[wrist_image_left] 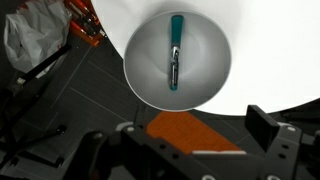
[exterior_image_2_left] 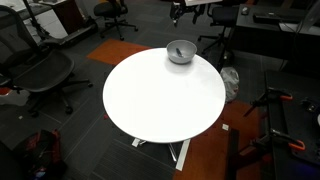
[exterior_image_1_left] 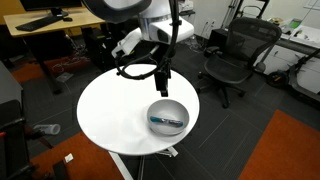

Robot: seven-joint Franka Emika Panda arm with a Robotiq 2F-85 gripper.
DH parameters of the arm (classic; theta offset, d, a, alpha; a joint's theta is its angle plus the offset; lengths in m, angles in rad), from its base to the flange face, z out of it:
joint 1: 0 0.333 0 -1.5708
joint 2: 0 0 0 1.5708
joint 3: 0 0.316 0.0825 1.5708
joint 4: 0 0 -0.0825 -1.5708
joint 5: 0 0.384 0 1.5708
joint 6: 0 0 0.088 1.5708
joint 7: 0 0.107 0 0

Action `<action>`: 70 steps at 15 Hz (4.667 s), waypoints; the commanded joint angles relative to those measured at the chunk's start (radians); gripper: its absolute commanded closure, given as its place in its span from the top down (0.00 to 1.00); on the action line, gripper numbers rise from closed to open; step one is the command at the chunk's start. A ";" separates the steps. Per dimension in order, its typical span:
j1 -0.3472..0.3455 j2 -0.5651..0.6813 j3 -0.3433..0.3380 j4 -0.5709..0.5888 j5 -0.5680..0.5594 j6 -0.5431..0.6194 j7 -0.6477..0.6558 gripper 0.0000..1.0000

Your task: Pick up the pen from the grey bowl and put it on the table.

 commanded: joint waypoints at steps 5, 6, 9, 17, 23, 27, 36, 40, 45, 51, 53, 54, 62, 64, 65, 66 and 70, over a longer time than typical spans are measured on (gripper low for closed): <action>-0.055 0.139 0.006 0.090 0.154 -0.030 -0.096 1.00; -0.016 0.107 -0.026 0.045 0.117 -0.003 -0.059 1.00; -0.029 0.142 -0.025 0.068 0.146 -0.005 -0.086 1.00; 0.005 0.239 -0.071 0.142 0.125 -0.016 -0.003 1.00; 0.021 0.296 -0.074 0.163 0.134 -0.018 -0.003 1.00; 0.023 0.330 -0.077 0.190 0.138 -0.020 0.000 1.00; -0.009 0.427 -0.067 0.305 0.157 -0.063 -0.030 1.00; -0.028 0.481 -0.065 0.393 0.157 -0.129 -0.038 1.00; -0.052 0.535 -0.051 0.493 0.159 -0.225 -0.056 1.00; -0.058 0.584 -0.045 0.570 0.154 -0.290 -0.063 0.58; -0.059 0.598 -0.044 0.588 0.154 -0.304 -0.064 0.42; -0.059 0.604 -0.044 0.597 0.153 -0.310 -0.062 0.35; -0.028 0.570 -0.052 0.551 0.139 -0.278 -0.042 0.05; -0.013 0.543 -0.056 0.517 0.134 -0.256 -0.038 0.05; -0.002 0.527 -0.059 0.497 0.129 -0.242 -0.035 0.05; 0.007 0.514 -0.062 0.484 0.125 -0.231 -0.032 0.05; 0.054 0.441 -0.085 0.397 0.102 -0.140 -0.015 0.05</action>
